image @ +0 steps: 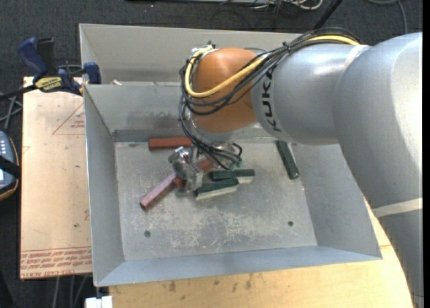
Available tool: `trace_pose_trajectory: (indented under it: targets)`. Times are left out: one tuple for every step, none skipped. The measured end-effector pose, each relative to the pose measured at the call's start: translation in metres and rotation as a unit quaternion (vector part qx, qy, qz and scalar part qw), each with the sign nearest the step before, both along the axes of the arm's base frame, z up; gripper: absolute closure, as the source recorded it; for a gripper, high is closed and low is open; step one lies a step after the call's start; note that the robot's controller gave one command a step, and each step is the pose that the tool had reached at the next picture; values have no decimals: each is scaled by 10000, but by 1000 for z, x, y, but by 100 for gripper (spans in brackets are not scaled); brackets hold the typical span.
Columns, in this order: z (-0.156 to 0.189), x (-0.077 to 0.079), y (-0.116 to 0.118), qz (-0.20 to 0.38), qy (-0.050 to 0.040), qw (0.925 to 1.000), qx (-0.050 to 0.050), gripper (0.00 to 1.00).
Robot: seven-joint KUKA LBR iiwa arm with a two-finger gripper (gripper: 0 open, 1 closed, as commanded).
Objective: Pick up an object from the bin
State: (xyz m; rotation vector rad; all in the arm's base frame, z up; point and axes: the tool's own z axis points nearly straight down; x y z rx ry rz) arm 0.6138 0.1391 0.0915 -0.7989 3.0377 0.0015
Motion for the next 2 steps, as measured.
trace_pose_trajectory:
  targets:
    - [12, 0, 1, 2, -3, 10000, 2, 100]
    - [31, -2, 1, -1, 32, 10000, -3, 100]
